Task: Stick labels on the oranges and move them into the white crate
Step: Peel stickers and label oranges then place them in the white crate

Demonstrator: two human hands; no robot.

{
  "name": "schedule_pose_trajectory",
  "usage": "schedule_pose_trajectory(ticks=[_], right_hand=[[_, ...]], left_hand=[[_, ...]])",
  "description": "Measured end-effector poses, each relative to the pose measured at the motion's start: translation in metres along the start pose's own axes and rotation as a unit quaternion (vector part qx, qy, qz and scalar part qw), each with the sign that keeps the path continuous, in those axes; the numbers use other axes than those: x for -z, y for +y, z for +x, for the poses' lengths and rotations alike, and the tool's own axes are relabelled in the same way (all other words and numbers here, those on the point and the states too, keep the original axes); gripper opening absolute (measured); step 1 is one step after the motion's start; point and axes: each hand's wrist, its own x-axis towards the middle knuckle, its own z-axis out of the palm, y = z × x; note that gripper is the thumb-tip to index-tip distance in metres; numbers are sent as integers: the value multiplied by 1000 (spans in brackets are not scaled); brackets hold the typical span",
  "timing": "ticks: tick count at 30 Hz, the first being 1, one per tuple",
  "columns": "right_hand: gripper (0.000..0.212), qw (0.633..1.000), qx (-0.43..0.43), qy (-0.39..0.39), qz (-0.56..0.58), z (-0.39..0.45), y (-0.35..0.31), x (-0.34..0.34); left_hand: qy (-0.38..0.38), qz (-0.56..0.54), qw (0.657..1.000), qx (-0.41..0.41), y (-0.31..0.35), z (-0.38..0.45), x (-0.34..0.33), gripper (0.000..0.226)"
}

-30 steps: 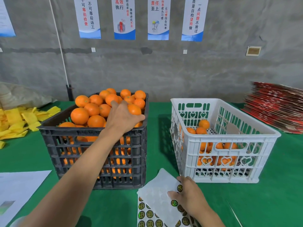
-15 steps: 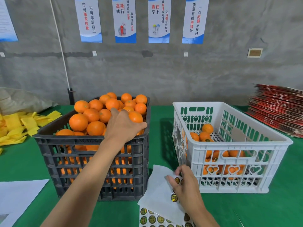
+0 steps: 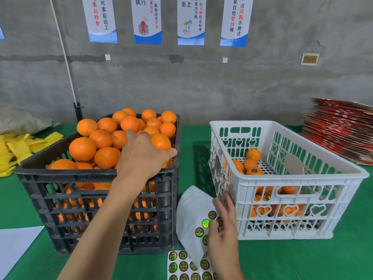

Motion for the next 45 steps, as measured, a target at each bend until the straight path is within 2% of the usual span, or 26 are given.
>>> schedule_pose_trajectory(ticks=[2, 4, 5, 7, 9, 13, 18, 20, 21, 23, 25, 27, 29, 31, 33, 34, 36, 37, 39, 40, 42, 45], right_hand=[[50, 983, -29, -115, -141, 0, 12, 2], [57, 929, -52, -206, -304, -1, 24, 5], [61, 904, -44, -229, -359, -2, 27, 7], [64, 883, -6, -249, -398, -3, 27, 8], [64, 882, 37, -230, -409, -3, 23, 9], [57, 917, 49, -177, -354, -2, 17, 12], [75, 936, -80, -223, -261, 0, 19, 13], [66, 950, -75, -214, -216, 2, 15, 15], [54, 959, -56, -206, -186, 4, 13, 16], [31, 980, -20, -164, -108, 6, 6, 19], [18, 996, -30, -83, -16, 6, -3, 19], [16, 995, -62, -10, 73, 3, -10, 15], [24, 989, -74, 47, 120, -1, -13, 11], [38, 987, -80, 86, 109, -2, -12, 9], [48, 990, -91, 93, 49, -1, -8, 12], [48, 993, -85, 76, 10, -1, -7, 15], [32, 995, -48, 4, -91, -2, -4, 18], [25, 984, -28, -30, -171, -3, -2, 19], [20, 941, -1, -61, -334, -3, -2, 22], [20, 930, -5, -61, -361, -3, -4, 24], [20, 931, -13, -56, -360, 1, -7, 27], [23, 952, 43, -32, -303, 3, -11, 34]], left_hand=[[-6, 1, 1000, 5, 1, 0, 1, 53], [-15, 0, 1000, 9, 1, -1, 2, 54], [-18, -2, 1000, 11, 1, -1, 2, 56], [-22, -3, 1000, 14, 2, -2, 3, 57], [-20, -6, 1000, 13, 2, -2, 4, 58], [-17, -10, 1000, 13, 3, -3, 5, 61], [-3, -3, 1000, 8, 1, -2, 4, 60], [-7, -4, 1000, 10, 1, -2, 3, 61], [-9, -3, 1000, 12, 1, -2, 3, 61], [-12, 4, 1000, 14, 1, -2, 3, 59], [-16, 11, 1000, 15, 2, -2, 3, 57], [-18, 14, 1000, 17, 2, -2, 4, 57], [-18, 15, 1000, 18, 2, -1, 4, 57], [-17, 13, 1000, 17, 2, -2, 4, 56], [-16, 13, 1000, 16, 3, -2, 4, 56], [-16, 15, 1000, 16, 3, -2, 5, 56], [-20, 19, 999, 17, 3, -2, 5, 57], [-23, 21, 999, 18, 3, -2, 5, 58], [-26, 22, 999, 20, 3, -2, 5, 60], [-27, 21, 999, 21, 3, -2, 5, 60], [-26, 16, 999, 21, 3, -2, 5, 59], [-28, 15, 999, 22, 2, -1, 5, 60]])
